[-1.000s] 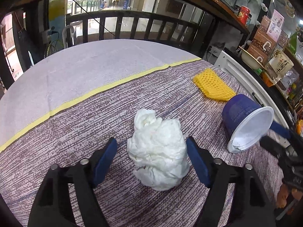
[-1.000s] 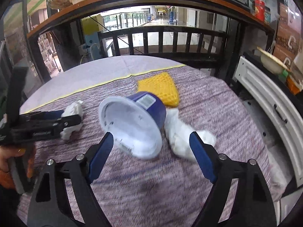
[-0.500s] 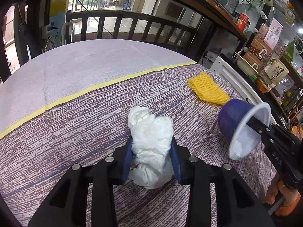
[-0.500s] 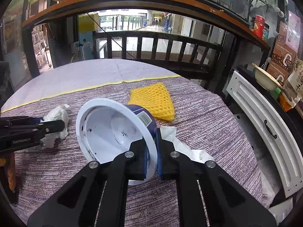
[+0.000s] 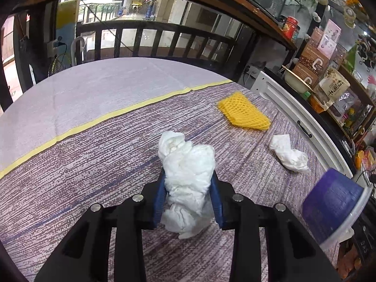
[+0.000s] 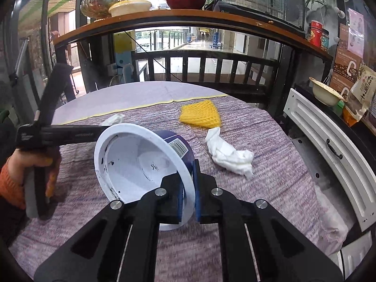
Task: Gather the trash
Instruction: 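Grasp the white-and-blue cup with the right tool while the left tool holds the tissue, then carry the cup and tissue over the bin and release the cup from the right tool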
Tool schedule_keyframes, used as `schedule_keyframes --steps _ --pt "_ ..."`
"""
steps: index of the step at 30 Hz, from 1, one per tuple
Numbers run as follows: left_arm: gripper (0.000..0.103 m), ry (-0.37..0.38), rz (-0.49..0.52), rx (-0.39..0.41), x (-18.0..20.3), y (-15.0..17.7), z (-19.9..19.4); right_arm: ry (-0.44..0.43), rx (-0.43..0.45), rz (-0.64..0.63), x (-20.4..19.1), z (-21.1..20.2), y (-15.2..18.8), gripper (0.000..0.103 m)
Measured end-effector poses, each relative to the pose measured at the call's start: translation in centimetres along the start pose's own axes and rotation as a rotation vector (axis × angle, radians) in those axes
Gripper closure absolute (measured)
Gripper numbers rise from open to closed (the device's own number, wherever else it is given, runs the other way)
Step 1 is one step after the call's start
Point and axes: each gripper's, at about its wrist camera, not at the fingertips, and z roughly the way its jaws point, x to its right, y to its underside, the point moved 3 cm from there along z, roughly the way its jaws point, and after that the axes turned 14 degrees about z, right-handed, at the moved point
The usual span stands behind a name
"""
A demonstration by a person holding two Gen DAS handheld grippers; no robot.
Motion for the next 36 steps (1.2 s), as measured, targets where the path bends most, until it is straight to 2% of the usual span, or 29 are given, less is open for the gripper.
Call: schedule_keyframes --steps 9,20,26,36 --pt "0.069 0.047 0.101 0.032 4.7 0.8 -3.4 -0.02 0.024 0.04 1.5 -4.8 2.3 0.095" --pt "0.069 0.126 0.154 0.088 10.7 3.3 -7.8 0.001 0.053 0.074 3.6 -9.7 5.7 0.095" --pt "0.069 0.177 0.186 0.104 14.3 4.5 -9.1 0.037 0.065 0.124 5.8 -12.3 7.9 0.095" --pt "0.069 0.289 0.227 0.102 20.7 5.8 -9.6 0.149 0.084 0.24 10.8 -16.8 11.1 0.095"
